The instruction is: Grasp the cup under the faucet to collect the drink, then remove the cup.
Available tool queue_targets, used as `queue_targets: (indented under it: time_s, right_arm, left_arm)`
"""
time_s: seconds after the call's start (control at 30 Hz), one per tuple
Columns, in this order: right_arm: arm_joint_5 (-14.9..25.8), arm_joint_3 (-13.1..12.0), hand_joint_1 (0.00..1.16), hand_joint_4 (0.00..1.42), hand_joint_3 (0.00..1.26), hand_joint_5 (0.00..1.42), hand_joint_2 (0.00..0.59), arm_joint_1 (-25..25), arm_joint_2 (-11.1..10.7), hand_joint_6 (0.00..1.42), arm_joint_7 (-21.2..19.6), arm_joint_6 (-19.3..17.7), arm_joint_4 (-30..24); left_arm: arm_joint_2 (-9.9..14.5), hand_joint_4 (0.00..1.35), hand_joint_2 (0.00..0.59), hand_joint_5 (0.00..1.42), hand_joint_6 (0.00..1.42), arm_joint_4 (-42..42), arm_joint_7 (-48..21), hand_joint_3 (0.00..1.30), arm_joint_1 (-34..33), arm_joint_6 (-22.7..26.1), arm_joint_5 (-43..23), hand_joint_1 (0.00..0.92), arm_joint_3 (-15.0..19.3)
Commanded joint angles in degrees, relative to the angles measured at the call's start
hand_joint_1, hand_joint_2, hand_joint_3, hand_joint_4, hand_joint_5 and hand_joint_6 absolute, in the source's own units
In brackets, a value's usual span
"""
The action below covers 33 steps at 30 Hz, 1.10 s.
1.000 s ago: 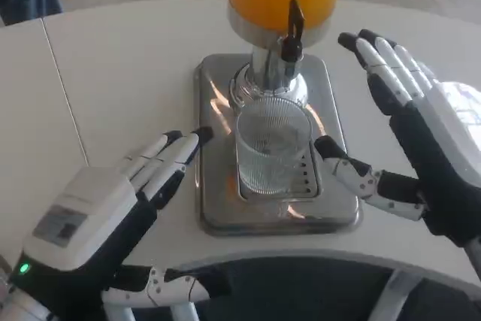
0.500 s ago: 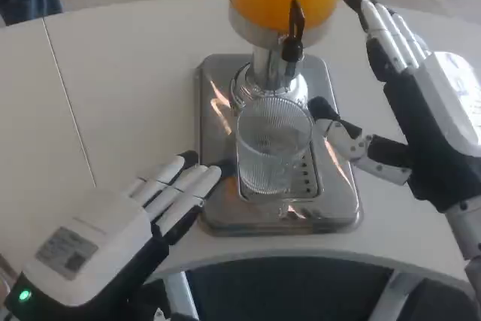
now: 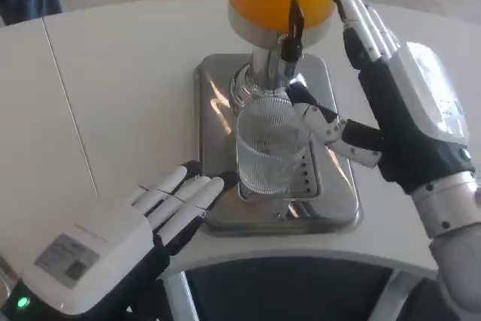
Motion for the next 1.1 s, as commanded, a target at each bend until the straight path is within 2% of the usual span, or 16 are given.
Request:
queue_targets:
  time_s: [0.03,0.17,0.33,0.7,1.1]
  right_arm:
    - [0.8,0.8,0.47,0.0,0.0,0.0,0.432,-1.7,0.6,0.06,-2.2,-2.0,1.7]
    - [0.2,2.3,0.46,0.0,0.0,0.0,0.433,-5.2,2.7,0.06,0.2,1.5,-1.1]
    - [-0.3,3.9,0.46,0.0,0.0,0.0,0.434,-5.9,4.2,0.05,1.3,3.7,-3.5]
    - [1.7,4.4,0.46,0.0,0.0,0.0,0.434,-4.1,4.5,0.05,0.5,1.9,-2.2]
    - [0.7,7.0,0.46,0.0,0.0,0.0,0.434,-0.9,7.6,0.05,0.6,3.4,-4.4]
  left_arm:
    - [-0.1,0.0,0.104,0.0,0.1,-1.1,-1.2,0.0,0.7,-0.3,0.0,0.062,0.2]
    - [-0.3,0.0,0.105,0.0,0.1,-1.3,-1.5,0.0,1.0,-0.1,0.2,0.061,0.1]
    - [-0.4,0.0,0.105,0.0,0.1,-1.2,-1.9,0.0,1.2,0.2,0.2,0.061,0.2]
    - [0.0,0.0,0.105,0.0,0.1,-0.5,-2.7,0.0,0.6,0.4,-0.4,0.061,0.7]
    - [0.2,0.0,0.101,0.0,0.1,1.0,-3.2,0.0,-0.3,0.3,-0.6,0.058,0.6]
